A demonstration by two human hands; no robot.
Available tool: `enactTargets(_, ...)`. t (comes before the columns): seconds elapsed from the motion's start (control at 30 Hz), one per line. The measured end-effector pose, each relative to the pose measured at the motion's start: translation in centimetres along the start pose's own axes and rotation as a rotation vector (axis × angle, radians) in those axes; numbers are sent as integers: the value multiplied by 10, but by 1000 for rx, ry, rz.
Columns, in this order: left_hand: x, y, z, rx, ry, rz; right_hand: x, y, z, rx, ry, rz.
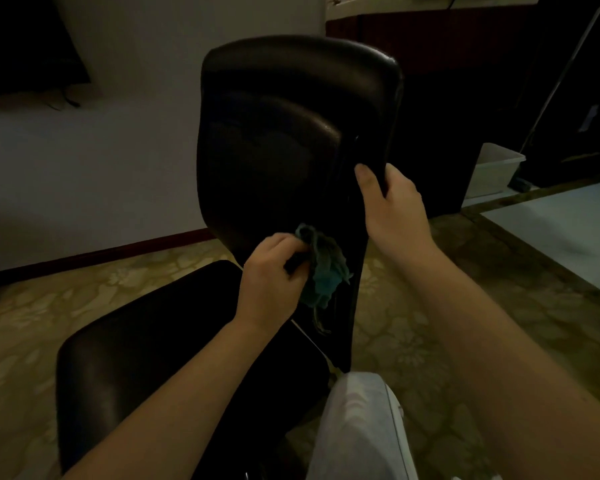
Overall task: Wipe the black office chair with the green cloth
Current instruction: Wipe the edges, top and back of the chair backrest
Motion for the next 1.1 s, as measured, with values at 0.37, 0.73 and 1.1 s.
enactTargets(0.37,2,-5,-10,-35,59,-18,0,1,-4,-21,-1,30)
enactTargets(0.73,-21,15,44,-132,26,-73,-2,1,-5,-51,-19,5)
enactTargets(1.1,12,-10,-35,25,171,-79,-17,-9,-11,63,-150,94)
Point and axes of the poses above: each hand's wrist, its own z-axis towards the middle knuckle, its own y-axis out of the back of the hand, x = y × z, the point moved 8 cm from there along z, towards the middle knuckle, and after that the axes turned 14 degrees about -y, right-handed, at the moved point
